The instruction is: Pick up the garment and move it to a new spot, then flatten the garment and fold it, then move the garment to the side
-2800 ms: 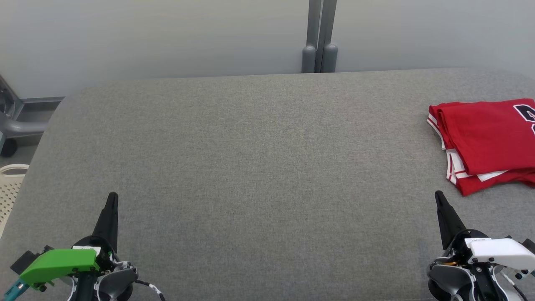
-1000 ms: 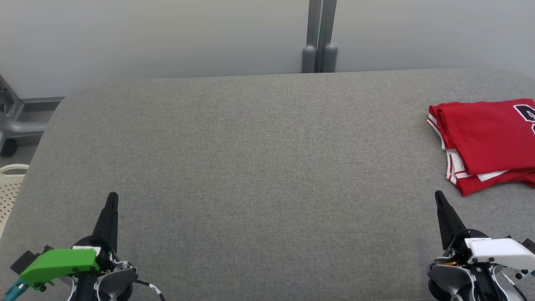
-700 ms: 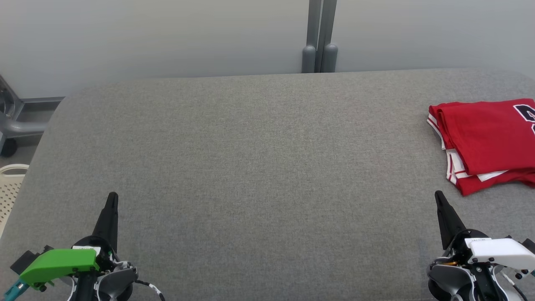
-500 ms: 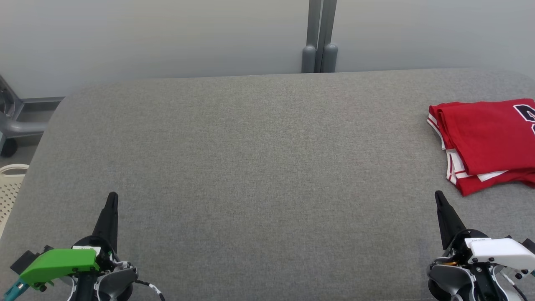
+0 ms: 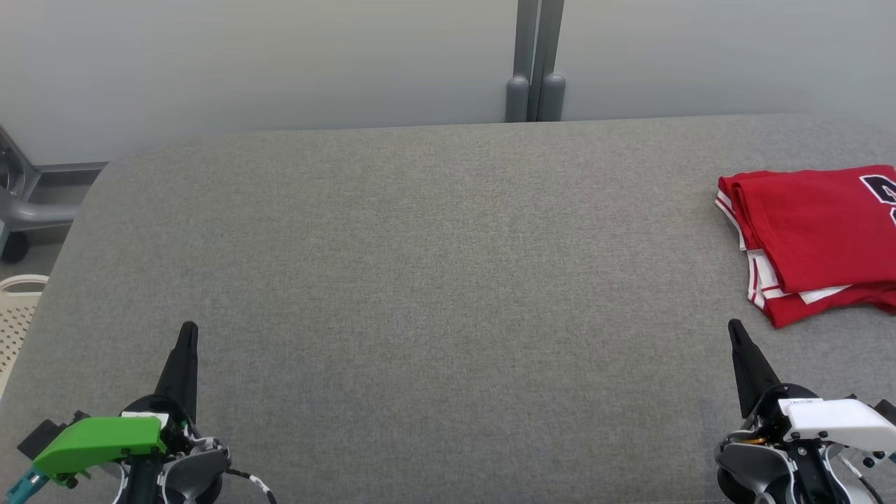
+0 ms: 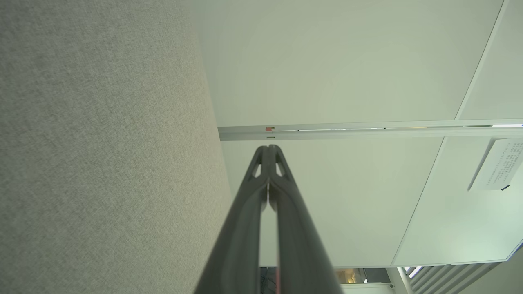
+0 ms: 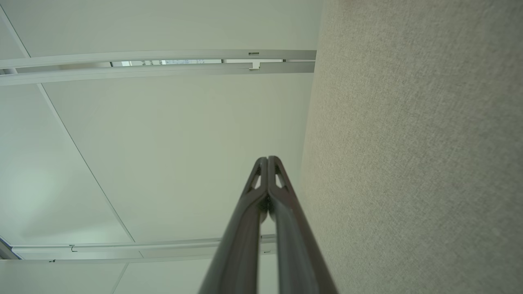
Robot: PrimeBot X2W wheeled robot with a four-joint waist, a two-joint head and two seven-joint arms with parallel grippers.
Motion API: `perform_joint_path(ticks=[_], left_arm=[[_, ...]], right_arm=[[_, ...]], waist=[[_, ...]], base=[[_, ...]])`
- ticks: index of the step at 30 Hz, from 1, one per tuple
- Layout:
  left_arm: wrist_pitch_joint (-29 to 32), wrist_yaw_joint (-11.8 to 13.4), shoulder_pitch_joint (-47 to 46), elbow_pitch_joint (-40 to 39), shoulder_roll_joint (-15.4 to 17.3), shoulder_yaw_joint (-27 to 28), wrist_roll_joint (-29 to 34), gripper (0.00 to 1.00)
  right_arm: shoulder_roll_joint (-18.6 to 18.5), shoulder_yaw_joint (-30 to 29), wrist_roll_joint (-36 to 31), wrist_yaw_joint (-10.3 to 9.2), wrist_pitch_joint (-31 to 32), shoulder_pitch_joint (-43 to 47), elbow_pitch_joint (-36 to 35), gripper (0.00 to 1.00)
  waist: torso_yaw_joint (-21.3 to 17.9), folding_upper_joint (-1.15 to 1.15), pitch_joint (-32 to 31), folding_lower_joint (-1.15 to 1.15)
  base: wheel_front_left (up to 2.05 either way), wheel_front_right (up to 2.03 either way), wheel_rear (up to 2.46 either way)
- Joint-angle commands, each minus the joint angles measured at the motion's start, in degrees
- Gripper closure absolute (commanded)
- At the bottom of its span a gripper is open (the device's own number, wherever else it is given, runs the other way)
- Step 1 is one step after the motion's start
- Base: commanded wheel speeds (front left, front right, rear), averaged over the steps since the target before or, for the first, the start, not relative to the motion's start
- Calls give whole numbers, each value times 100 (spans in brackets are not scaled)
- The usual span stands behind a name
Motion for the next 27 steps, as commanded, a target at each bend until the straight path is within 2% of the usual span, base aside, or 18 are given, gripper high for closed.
perform_joint_path(ticks=[1, 27], left_arm=[[14, -34, -75, -24, 40, 18, -1, 100], [13, -34, -75, -25, 40, 17, -1, 100]], right_arm=[[-24, -10, 33, 2, 21, -20, -21, 100], [-24, -10, 33, 2, 21, -20, -21, 100]], waist=[[0, 0, 0, 0], [0, 0, 0, 0]], base=[[0, 0, 0], [0, 0, 0]])
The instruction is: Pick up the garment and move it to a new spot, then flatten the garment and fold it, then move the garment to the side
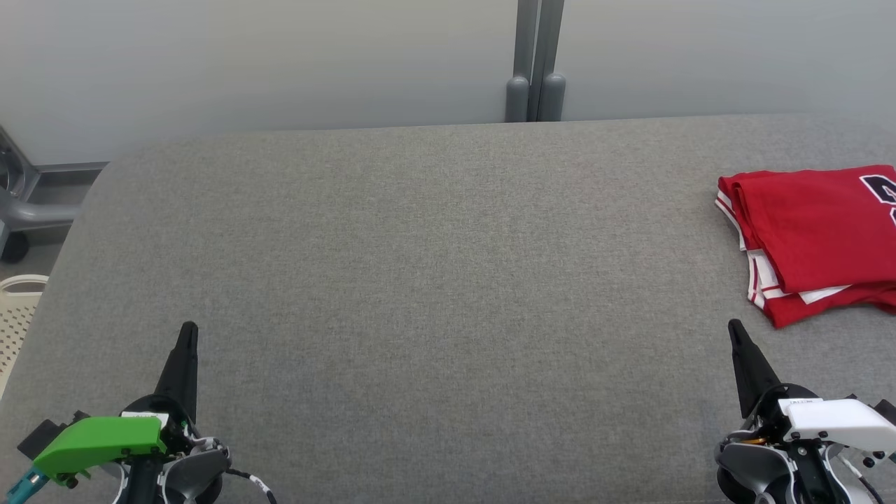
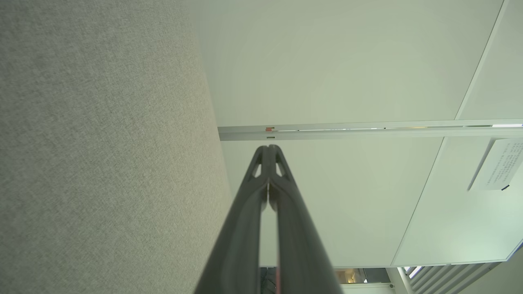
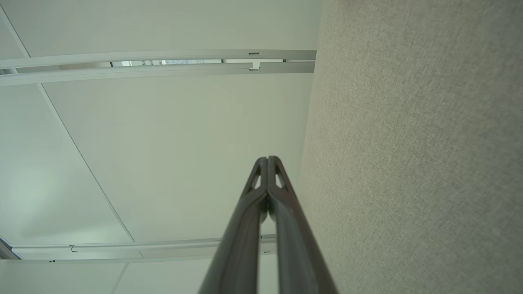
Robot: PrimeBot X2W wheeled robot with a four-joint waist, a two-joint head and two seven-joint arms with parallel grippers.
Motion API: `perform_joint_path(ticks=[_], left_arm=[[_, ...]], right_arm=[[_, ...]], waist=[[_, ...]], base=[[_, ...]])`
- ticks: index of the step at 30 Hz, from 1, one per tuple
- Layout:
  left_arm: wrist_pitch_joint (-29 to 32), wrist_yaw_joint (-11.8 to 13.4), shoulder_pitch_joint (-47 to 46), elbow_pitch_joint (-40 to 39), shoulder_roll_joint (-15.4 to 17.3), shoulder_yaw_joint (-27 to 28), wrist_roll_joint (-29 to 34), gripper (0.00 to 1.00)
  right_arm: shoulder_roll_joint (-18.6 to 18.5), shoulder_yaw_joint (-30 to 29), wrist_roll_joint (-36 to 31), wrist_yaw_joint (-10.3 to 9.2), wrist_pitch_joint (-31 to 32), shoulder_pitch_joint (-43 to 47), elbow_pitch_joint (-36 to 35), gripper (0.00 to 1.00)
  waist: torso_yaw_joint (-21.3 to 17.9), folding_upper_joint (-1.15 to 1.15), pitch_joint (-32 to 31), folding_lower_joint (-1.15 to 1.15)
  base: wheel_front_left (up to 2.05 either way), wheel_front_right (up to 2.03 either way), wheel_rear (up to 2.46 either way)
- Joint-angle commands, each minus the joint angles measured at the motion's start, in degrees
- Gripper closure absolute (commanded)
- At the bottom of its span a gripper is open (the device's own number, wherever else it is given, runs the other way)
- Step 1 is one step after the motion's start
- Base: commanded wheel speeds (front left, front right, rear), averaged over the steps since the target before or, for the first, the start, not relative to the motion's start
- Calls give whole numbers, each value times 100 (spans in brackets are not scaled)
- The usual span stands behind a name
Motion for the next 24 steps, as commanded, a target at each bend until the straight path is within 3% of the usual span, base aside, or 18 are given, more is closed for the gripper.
perform_joint_path(ticks=[1, 24], left_arm=[[13, -34, -75, -25, 40, 17, -1, 100], [13, -34, -75, -25, 40, 17, -1, 100]], right_arm=[[-24, -10, 33, 2, 21, -20, -21, 100], [-24, -10, 33, 2, 21, -20, -21, 100]], waist=[[0, 0, 0, 0], [0, 0, 0, 0]], base=[[0, 0, 0], [0, 0, 0]])
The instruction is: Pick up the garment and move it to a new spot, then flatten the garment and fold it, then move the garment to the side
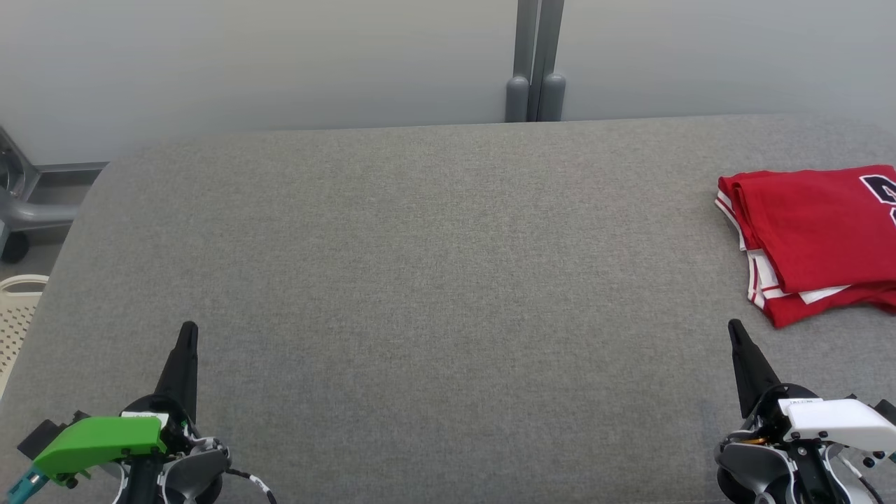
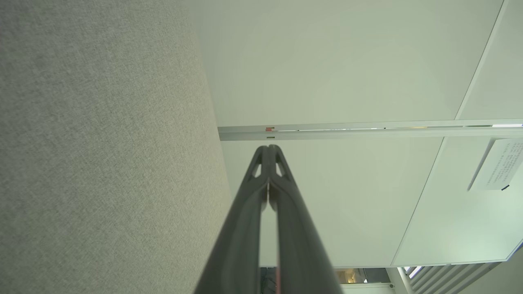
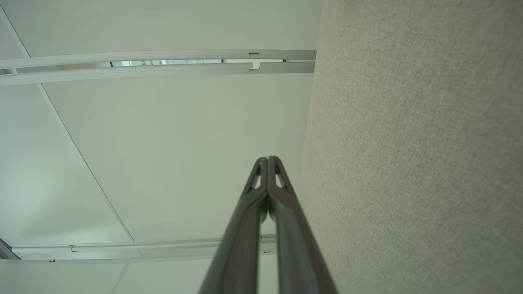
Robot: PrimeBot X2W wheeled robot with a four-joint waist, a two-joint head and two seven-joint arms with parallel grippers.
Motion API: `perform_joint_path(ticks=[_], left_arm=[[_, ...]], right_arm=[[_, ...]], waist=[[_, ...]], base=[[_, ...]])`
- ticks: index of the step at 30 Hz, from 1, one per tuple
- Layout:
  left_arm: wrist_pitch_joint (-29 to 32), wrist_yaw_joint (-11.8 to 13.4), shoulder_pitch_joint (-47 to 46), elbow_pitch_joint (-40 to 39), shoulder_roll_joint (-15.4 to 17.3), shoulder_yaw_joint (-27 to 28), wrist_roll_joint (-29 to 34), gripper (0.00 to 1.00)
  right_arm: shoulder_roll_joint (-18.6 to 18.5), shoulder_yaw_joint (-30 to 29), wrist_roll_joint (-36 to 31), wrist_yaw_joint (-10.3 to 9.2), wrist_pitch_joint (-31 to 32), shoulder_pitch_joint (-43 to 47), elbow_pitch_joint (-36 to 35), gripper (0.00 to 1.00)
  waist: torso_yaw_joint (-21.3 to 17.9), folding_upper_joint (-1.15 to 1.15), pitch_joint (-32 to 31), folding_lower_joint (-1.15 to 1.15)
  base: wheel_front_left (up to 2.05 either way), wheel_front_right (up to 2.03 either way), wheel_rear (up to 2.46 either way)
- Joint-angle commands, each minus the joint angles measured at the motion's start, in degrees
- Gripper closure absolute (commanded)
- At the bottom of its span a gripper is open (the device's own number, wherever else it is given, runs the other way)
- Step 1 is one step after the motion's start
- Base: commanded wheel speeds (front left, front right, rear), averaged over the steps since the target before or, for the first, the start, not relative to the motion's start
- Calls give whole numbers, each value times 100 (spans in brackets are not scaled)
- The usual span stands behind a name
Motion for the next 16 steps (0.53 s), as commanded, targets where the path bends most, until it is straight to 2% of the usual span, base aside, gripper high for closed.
perform_joint_path(ticks=[1, 16], left_arm=[[13, -34, -75, -25, 40, 17, -1, 100], [12, -34, -75, -25, 40, 16, -1, 100]], right_arm=[[-24, -10, 33, 2, 21, -20, -21, 100], [-24, -10, 33, 2, 21, -20, -21, 100]], waist=[[0, 0, 0, 0], [0, 0, 0, 0]], base=[[0, 0, 0], [0, 0, 0]])
